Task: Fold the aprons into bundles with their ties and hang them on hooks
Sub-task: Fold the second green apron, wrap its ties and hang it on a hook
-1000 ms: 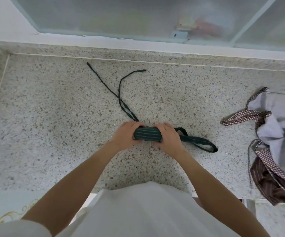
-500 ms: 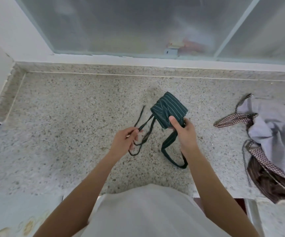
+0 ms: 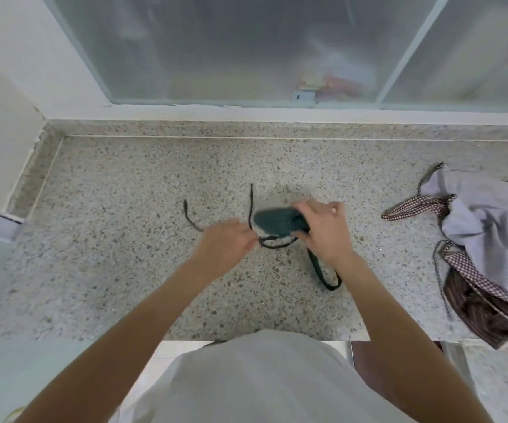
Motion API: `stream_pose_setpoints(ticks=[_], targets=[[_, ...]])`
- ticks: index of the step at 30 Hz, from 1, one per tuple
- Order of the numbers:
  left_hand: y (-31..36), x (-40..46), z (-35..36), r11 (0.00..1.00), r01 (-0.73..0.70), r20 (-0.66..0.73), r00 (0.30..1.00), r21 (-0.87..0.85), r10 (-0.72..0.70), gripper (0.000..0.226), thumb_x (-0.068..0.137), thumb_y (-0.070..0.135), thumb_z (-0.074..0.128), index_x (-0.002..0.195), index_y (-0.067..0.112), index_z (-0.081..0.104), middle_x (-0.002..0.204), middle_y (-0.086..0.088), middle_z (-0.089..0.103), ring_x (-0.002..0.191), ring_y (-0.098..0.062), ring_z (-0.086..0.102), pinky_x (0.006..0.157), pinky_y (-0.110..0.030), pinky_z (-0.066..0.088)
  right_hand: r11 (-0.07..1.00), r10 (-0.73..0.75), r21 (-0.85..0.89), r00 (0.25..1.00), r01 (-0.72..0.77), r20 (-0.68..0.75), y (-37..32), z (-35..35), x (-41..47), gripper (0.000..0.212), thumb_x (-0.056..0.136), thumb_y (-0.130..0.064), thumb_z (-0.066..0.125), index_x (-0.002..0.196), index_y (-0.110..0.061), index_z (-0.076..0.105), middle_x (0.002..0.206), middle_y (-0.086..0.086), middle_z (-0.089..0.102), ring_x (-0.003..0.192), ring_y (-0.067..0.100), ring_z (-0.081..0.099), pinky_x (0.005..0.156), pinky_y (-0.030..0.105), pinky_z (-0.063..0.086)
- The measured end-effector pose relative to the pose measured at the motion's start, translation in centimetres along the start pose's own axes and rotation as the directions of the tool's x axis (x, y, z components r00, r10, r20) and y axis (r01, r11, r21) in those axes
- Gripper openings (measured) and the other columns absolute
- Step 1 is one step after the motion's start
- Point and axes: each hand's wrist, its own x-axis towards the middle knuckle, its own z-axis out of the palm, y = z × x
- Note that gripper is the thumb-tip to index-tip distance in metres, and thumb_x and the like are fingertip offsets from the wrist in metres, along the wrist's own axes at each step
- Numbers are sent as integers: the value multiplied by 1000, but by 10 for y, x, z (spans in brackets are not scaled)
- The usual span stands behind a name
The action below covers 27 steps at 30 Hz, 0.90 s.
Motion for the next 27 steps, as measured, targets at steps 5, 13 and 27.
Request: stream_pose_setpoints(ticks=[5,13,27], targets=[[-40,27,-53,840,233,182,970,-490,-162,18,82,38,65,90,25,74,80,16,67,70,-1,53,66,-16,38,797,-297,602,901,53,315,-7,-19,-6,50,73,-16,78,118,-27,58,113,-16,62,107,9,57,94,27,37],[-21,25,5,109,435,326,797,-894,-508,15,90,15,60,96,8,71,77,-2,71,74,-21,59,74,-34,47,103,61,966,971,-236,231,-40,-54,4,47,79,-21,66,123,-22,50,113,-11,66,110,10,59,86,21,48],[3,18,11,219,335,257,912,-917,-318,27,100,19,39,96,14,65,117,16,59,110,15,49,90,-2,34,-85,276,960,919,-268,281,-32,-46,12,46,80,-23,62,125,-19,50,114,-2,65,104,11,63,80,19,50]])
